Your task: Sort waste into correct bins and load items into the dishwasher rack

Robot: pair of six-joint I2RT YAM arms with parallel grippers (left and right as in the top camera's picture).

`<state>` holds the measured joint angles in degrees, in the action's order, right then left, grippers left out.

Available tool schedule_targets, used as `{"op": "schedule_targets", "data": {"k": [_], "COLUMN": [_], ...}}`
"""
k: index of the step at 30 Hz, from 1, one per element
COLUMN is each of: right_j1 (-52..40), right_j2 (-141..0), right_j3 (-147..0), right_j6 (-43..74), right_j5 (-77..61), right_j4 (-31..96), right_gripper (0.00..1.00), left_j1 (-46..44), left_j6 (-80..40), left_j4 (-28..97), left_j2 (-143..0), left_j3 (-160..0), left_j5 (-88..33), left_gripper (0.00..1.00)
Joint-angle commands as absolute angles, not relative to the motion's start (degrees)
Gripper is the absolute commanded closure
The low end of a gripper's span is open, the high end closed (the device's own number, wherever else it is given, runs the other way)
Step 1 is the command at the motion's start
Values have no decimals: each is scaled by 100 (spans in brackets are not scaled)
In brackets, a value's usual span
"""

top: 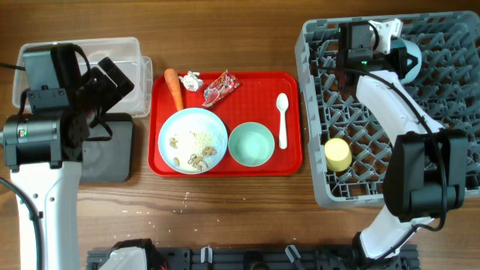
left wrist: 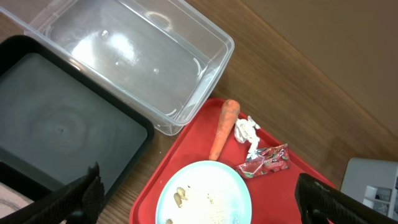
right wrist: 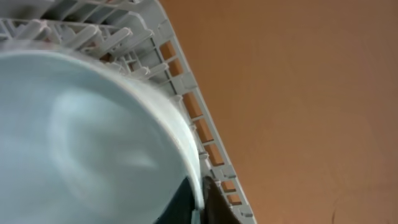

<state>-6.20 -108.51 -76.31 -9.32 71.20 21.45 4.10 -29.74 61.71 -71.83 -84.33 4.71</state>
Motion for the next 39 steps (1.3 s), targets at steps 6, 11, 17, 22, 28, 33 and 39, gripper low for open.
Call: {"op": "schedule_targets", "data": {"k": [6,11,17,22,28,33,39], "right_j1": [-1127,-1431,-1535,-1334,843,2086,2182], "right_j2": [-11111,-10995,-10307,-9247,-8903,-9618,-10438], "right_j3": [-7640,-7640,-7651,-7808,-7867,-7867,-7867], "right_j6": [-1208,-1190,-681,864,2869,3155,3402], "right_j5": [6149,6615,5417,2375,-1330,-2222,-2196], "right_j4": [2191,2215,2386,3603,3907,3686,3308], "right_gripper": [78,77,65,44,44,44,46], "left_j1": [429,429,429,429,429,429,429], "left_j6": [-3048,-3048,-3048,-3048,-3048,-3048,-3048], "left_j4": [6160,6160,6160,6160,6160,6160,6160], "left_j2": [-7199,-7201,-7201,-7201,-7201,-7201,-7201], "left_j3": [-8488,-8488,-8488,-8488,-8488,-8488,-8486], "left_j5": [567,567,565,565,567,567,567], "left_gripper": [0,0,0,0,0,0,0]}}
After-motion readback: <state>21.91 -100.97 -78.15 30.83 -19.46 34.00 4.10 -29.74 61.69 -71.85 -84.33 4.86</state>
